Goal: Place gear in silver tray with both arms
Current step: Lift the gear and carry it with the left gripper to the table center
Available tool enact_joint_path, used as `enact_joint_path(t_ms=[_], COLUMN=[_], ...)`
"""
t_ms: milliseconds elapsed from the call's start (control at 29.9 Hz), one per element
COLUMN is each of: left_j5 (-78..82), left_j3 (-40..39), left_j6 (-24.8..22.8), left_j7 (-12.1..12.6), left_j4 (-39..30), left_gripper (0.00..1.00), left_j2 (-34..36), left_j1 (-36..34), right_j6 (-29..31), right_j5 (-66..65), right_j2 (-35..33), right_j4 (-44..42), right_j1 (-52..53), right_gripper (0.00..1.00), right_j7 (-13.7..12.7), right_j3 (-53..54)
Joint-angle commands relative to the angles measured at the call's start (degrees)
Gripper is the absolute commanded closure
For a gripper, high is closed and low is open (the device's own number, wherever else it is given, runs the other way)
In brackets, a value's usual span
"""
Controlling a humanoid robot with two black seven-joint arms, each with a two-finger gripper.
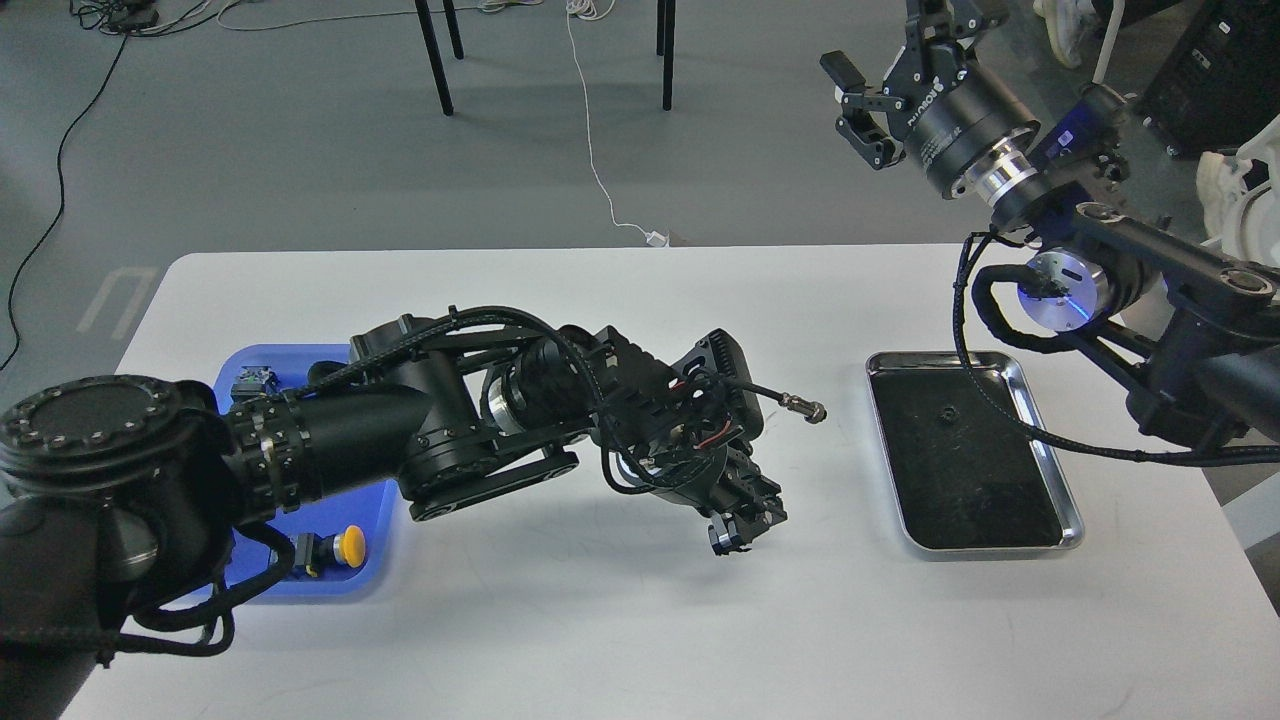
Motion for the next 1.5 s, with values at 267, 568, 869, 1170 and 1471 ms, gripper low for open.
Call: enact_joint_path(t_ms=[267, 568, 869, 1170, 1471], left_j5=[0.0, 0.0, 0.0, 0.0, 0.0], left_j3=[2.24, 2.07, 3.03, 3.47, 3.82], left_j6=[0.0, 0.0, 0.0, 0.0, 0.0], left_j7=[0.0, 0.0, 0.0, 0.0, 0.0], left_j4=[7.5, 6.71, 6.71, 6.71, 6.71], left_gripper=[0.83, 0.83, 0.82, 0.81, 0.8], left_j2=[-0.26, -0.26, -0.26, -0.26, -0.26], left_j1=[0.41, 0.15, 0.59, 0.59, 0.59], right_j6=[-0.02, -0.02, -0.02, -0.02, -0.02], right_j5=[-0.02, -0.02, -0.11, -0.11, -0.11], right_j2=[0.22, 0.04, 0.39, 0.48, 0.57], right_j4=[-0.29, -0.29, -0.38, -0.38, -0.29], right_j1=[-0.53, -1.23, -1.23, -1.23, -1.23], right_gripper=[0.03, 0.03, 0.03, 0.03, 0.03], right_j7=[0.0, 0.0, 0.0, 0.0, 0.0], right_j3=[-0.06, -0.14, -0.23, -0.23, -0.14])
